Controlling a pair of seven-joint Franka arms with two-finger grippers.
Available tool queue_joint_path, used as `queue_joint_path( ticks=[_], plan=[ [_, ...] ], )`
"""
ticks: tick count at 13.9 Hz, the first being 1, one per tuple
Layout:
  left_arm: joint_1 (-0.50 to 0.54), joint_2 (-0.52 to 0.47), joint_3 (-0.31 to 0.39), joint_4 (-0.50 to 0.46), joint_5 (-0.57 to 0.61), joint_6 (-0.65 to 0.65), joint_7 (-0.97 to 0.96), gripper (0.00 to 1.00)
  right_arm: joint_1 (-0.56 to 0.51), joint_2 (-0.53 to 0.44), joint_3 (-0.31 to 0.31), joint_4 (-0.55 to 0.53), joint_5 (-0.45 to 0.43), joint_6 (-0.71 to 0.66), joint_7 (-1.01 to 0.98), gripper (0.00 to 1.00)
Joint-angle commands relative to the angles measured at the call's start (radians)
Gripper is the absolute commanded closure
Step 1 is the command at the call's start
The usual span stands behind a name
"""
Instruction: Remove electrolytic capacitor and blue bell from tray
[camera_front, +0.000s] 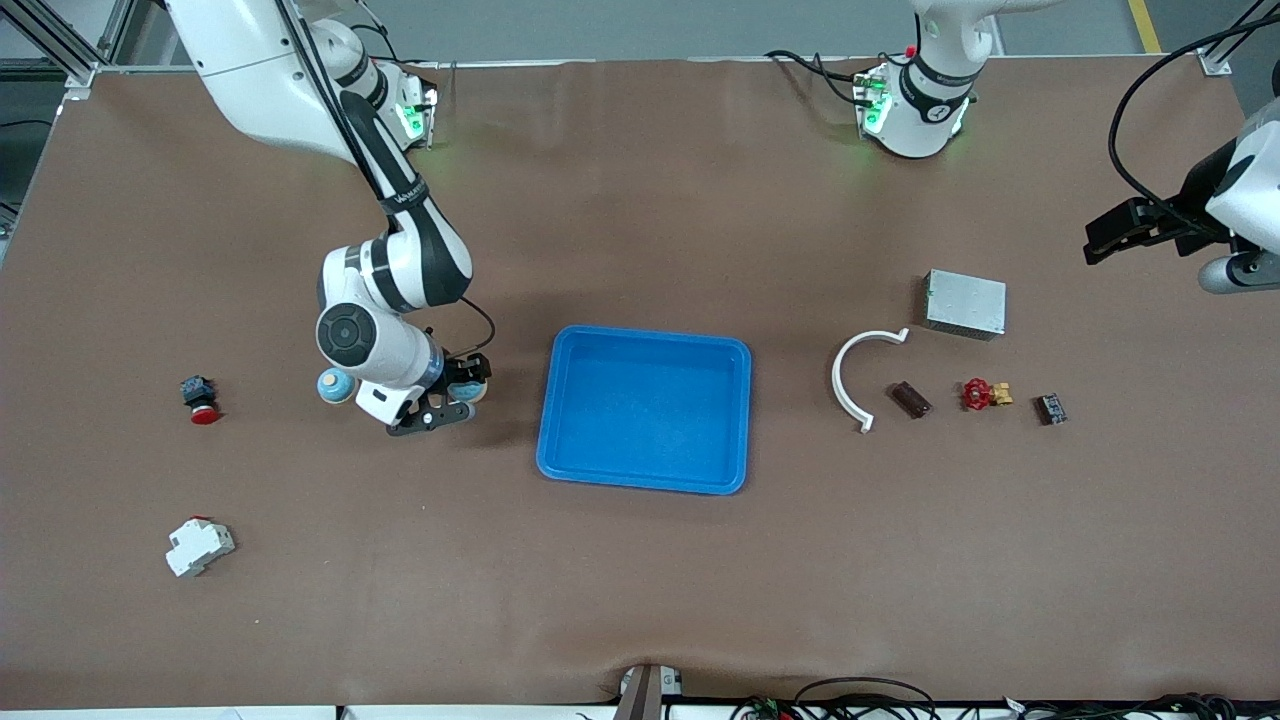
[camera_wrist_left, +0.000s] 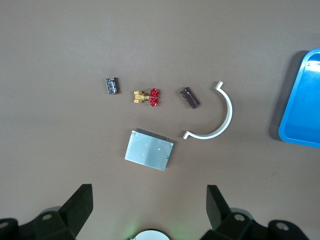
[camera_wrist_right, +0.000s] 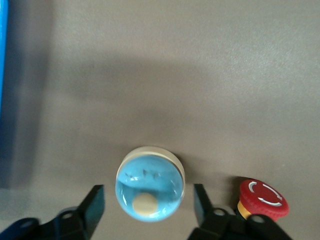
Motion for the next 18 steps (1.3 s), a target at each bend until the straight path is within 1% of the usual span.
queue_joint_path(
  ticks=[1,5,7,9,11,13,16,18],
  plan=[
    [0.002,-0.012,-0.004,0.007,0.002,0.002,-0.002,0.00,-0.004,-0.010,-0.001,0.031,0.018,-0.061,-0.010,0.00],
    [-0.003,-0.013,-0.012,0.007,0.002,-0.001,-0.003,0.00,-0.013,-0.047,-0.007,0.158,0.018,-0.332,0.019,0.00],
    [-0.006,-0.016,-0.015,0.008,0.001,-0.001,-0.002,0.00,-0.013,-0.074,-0.009,0.198,0.018,-0.429,0.063,0.00],
    [-0.009,-0.016,-0.016,0.014,-0.001,-0.004,-0.002,0.00,-0.004,-0.120,-0.007,0.200,0.016,-0.488,0.123,0.00],
    [-0.008,-0.003,-0.041,0.017,0.005,-0.003,0.009,0.00,-0.001,-0.166,-0.005,0.200,0.013,-0.546,0.162,0.00],
    [-0.012,0.002,-0.041,0.017,0.005,0.002,-0.002,0.00,-0.002,-0.211,-0.005,0.201,0.007,-0.593,0.163,0.00],
    [-0.008,-0.015,-0.045,0.044,-0.010,-0.011,0.006,0.00,-0.002,-0.287,-0.007,0.201,0.002,-0.681,0.179,0.00],
    [0.003,-0.003,-0.042,0.034,-0.013,-0.014,0.017,0.00,-0.002,-0.335,-0.009,0.201,-0.001,-0.736,0.206,0.00]
  ],
)
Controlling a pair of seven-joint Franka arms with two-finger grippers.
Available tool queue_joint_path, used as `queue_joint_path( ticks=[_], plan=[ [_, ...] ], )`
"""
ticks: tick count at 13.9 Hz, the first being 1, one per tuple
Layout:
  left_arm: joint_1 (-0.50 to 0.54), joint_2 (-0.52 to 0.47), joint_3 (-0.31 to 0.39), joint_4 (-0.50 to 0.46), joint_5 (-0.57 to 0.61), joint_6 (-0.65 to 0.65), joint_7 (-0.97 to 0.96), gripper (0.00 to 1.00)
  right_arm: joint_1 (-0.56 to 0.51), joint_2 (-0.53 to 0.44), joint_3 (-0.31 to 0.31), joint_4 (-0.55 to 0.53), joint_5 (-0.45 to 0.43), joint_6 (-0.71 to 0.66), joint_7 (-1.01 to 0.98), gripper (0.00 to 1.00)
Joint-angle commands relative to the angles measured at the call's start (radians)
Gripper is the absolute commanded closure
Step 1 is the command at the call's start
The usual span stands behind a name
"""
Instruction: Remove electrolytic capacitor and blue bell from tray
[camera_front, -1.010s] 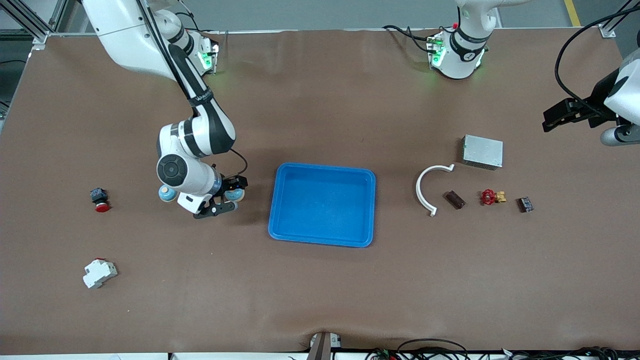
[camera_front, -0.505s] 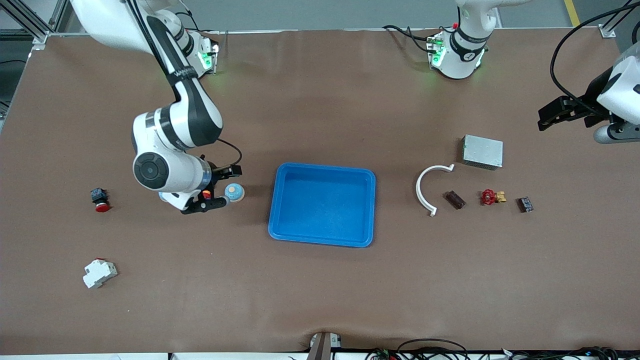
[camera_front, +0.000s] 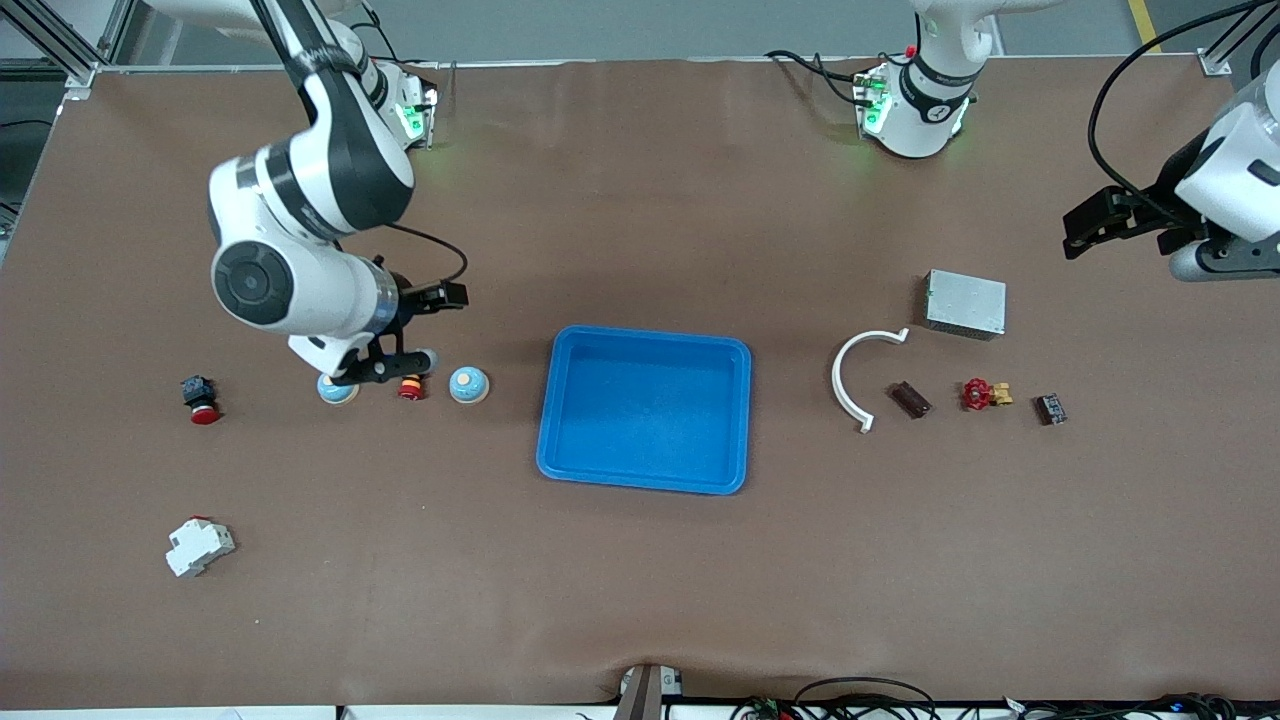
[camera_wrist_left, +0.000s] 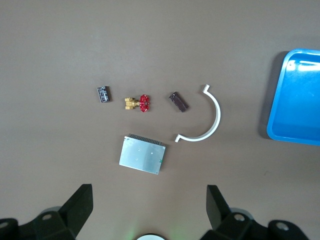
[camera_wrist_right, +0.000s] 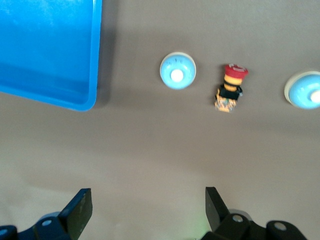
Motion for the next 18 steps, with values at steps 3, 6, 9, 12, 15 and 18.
queue_joint_path(
  ticks=[3,6,9,12,15,18],
  plan=[
    [0.017,0.005,0.006,0.001,-0.001,-0.039,-0.002,0.00,-0.008,-0.136,0.000,-0.017,-0.043,-0.135,0.047,0.00],
    [0.020,0.001,0.009,0.006,0.002,-0.041,0.013,0.00,-0.055,-0.200,0.000,-0.017,-0.070,-0.183,0.036,0.00],
    [0.014,0.002,0.009,0.007,0.005,-0.039,-0.002,0.00,-0.091,-0.203,-0.004,0.053,-0.077,-0.247,0.033,0.00],
    [0.022,0.000,0.010,0.009,0.004,-0.041,0.009,0.00,-0.181,-0.200,0.000,0.127,-0.077,-0.285,0.029,0.00],
    [0.017,-0.006,0.009,0.010,-0.001,-0.039,0.004,0.00,-0.252,-0.202,0.000,0.138,-0.081,-0.278,0.027,0.00],
    [0.010,-0.009,-0.005,0.012,-0.007,-0.029,-0.008,0.00,-0.284,-0.194,0.000,0.185,-0.130,-0.278,-0.075,0.00]
  ],
)
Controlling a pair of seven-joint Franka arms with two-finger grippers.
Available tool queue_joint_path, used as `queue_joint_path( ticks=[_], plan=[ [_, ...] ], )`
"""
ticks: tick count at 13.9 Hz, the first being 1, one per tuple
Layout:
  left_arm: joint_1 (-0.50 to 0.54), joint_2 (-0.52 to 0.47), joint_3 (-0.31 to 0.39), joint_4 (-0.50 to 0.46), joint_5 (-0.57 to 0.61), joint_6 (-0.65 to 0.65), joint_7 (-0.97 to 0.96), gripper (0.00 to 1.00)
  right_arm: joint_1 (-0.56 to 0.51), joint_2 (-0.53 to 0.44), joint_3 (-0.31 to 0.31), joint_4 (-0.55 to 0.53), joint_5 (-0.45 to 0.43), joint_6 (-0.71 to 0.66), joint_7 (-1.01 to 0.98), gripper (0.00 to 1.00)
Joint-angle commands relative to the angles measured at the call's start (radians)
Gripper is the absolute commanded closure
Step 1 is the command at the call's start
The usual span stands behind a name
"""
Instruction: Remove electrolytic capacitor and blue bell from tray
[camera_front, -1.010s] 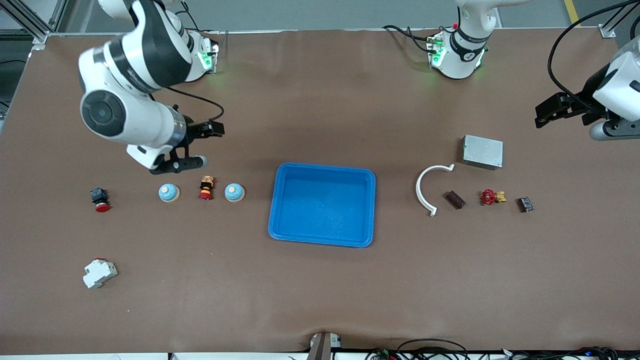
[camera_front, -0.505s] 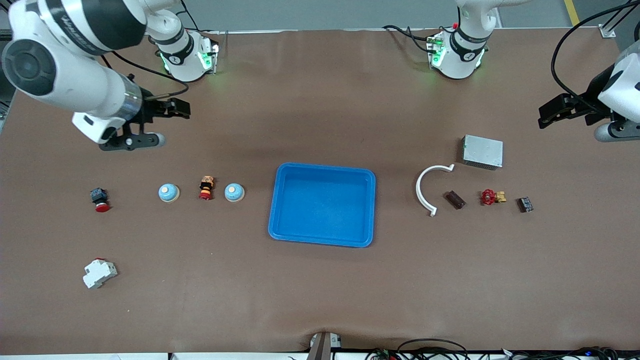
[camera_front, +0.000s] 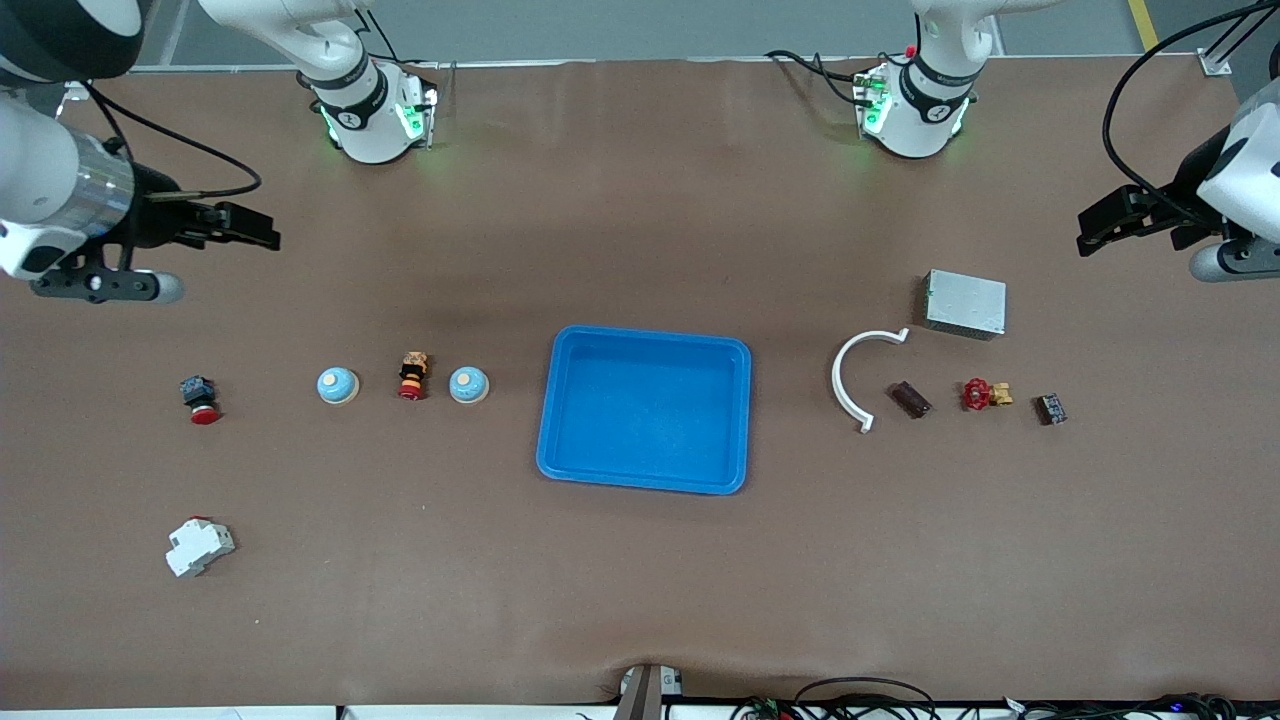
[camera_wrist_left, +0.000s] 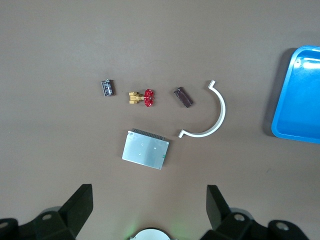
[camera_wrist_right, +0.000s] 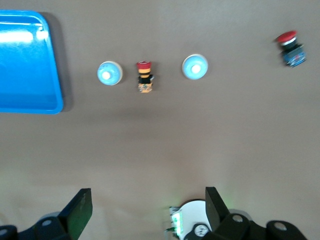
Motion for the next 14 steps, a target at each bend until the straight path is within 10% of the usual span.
queue_joint_path(
  ticks=[1,14],
  plan=[
    [-0.004,-0.016,-0.007,0.005,-0.010,-0.004,-0.006,0.00,-0.053,0.005,0.016,0.050,-0.030,-0.013,-0.067,0.00],
    [-0.001,-0.027,-0.021,0.001,-0.012,-0.011,-0.006,0.00,-0.086,0.033,0.015,0.139,-0.116,0.036,-0.071,0.00]
  ],
)
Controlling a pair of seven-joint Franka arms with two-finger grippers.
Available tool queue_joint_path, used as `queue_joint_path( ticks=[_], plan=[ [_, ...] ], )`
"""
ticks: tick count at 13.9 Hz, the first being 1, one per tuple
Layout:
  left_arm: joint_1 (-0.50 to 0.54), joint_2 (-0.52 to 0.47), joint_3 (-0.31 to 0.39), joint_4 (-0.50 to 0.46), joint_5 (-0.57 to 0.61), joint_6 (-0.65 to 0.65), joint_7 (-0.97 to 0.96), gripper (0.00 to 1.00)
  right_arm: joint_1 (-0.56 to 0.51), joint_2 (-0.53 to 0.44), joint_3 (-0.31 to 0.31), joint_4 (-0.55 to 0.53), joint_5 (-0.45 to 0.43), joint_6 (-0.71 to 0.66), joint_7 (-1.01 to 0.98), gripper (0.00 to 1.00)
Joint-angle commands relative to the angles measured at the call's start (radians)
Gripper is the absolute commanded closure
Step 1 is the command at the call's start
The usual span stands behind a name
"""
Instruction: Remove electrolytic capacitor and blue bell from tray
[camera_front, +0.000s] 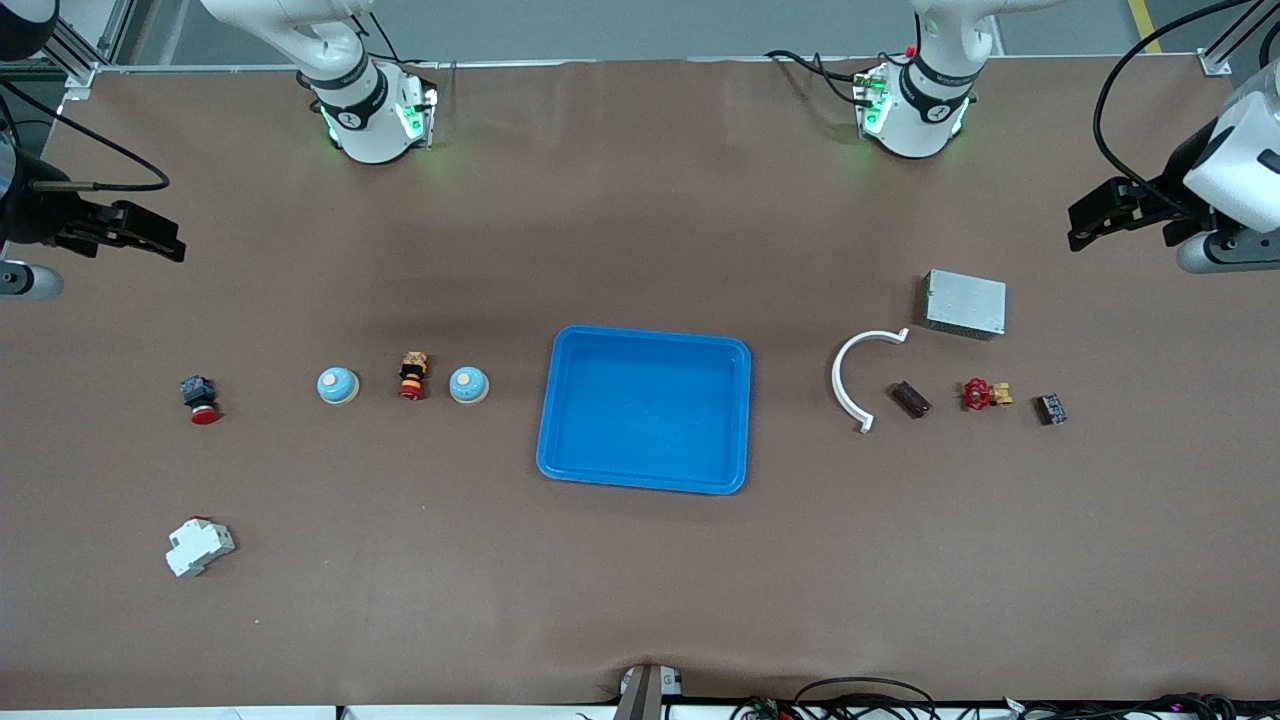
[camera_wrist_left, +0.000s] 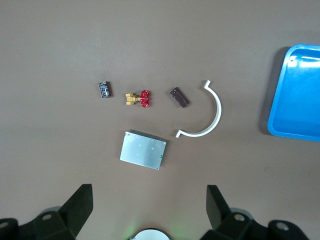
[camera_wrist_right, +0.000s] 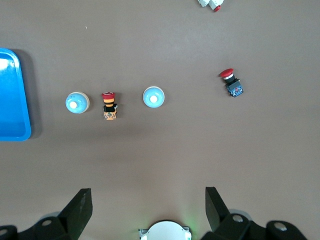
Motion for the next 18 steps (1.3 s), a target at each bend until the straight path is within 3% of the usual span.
queue_joint_path(
  ticks=[1,5,8,18],
  plan=[
    [0.006,-0.018,-0.005,0.004,-0.012,-0.004,-0.006,0.00,-0.029,0.014,0.014,0.025,-0.002,0.036,-0.011,0.00],
    [0.000,-0.038,-0.013,-0.001,-0.006,0.017,-0.082,0.00,-0.067,0.013,0.031,0.019,0.000,0.036,-0.011,0.00],
    [0.000,-0.047,-0.023,-0.010,-0.006,0.022,-0.086,0.00,-0.130,0.010,0.109,0.011,0.000,0.036,-0.011,0.00],
    [0.046,-0.044,-0.016,-0.019,-0.022,0.014,-0.050,0.00,-0.090,-0.012,0.098,-0.019,-0.002,0.037,-0.011,0.00]
  ],
)
